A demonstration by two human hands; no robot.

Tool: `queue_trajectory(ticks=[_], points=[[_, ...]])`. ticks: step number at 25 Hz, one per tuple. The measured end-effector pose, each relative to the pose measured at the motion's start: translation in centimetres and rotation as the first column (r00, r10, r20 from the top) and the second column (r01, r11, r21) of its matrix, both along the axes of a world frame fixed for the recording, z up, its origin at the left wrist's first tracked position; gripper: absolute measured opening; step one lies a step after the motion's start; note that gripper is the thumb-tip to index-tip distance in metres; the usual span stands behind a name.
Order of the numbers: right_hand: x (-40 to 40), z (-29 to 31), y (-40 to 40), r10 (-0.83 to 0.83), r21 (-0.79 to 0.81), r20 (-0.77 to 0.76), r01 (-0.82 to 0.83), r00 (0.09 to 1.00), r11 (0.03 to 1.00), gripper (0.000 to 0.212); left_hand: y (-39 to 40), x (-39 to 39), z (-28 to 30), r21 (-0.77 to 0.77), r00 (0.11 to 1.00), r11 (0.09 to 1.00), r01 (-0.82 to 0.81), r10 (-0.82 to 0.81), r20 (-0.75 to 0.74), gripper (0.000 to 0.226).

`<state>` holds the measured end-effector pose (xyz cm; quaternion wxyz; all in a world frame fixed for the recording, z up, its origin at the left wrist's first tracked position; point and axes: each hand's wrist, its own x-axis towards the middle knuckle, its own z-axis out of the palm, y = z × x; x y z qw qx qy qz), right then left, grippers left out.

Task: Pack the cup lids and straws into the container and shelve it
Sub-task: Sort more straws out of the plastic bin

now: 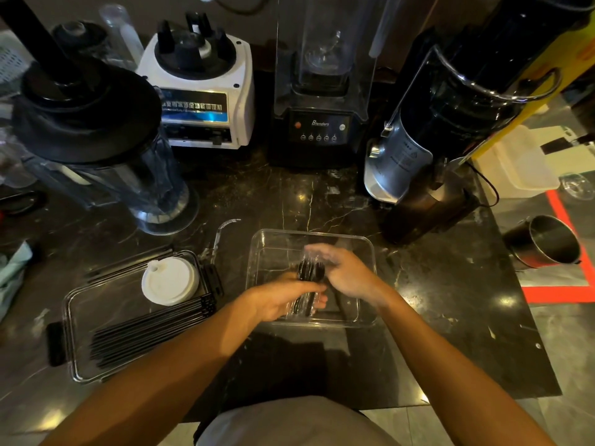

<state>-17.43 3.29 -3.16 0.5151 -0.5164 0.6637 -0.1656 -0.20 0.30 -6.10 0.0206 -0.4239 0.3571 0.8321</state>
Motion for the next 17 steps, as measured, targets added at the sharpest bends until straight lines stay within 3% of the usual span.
queue_trajectory(ticks=[6,9,14,17], points=[[-0.7,0.8,0.5,0.033,-0.030,-0.035,-0.034,0.999,0.999,0.037,0.8,-0.3,-0.2,-0.003,0.993,0.997,0.079,-0.078,0.089,0.025],[-0.9,0.9,0.8,0.015,-0.051,0.011,-0.015,1.000,0.999,0.035,0.6,-0.4,-0.2,-0.131,0.983,0.975,0.181,-0.174,0.062,0.018],[-0.8,0.9,1.3,0.074,-0.081,-0.289,-0.102,0.954,0.991,0.015,-0.1,-1.4,-0.2,-0.288,0.974,0.937,0.198,-0.155,0.165,0.033],[-0.8,1.7,1.7,0.196,-0.065,-0.561,-0.278,0.805,0.958,0.018,-0.7,-2.4,-0.7,-0.449,0.919,0.818,0.360,-0.227,0.322,0.032]])
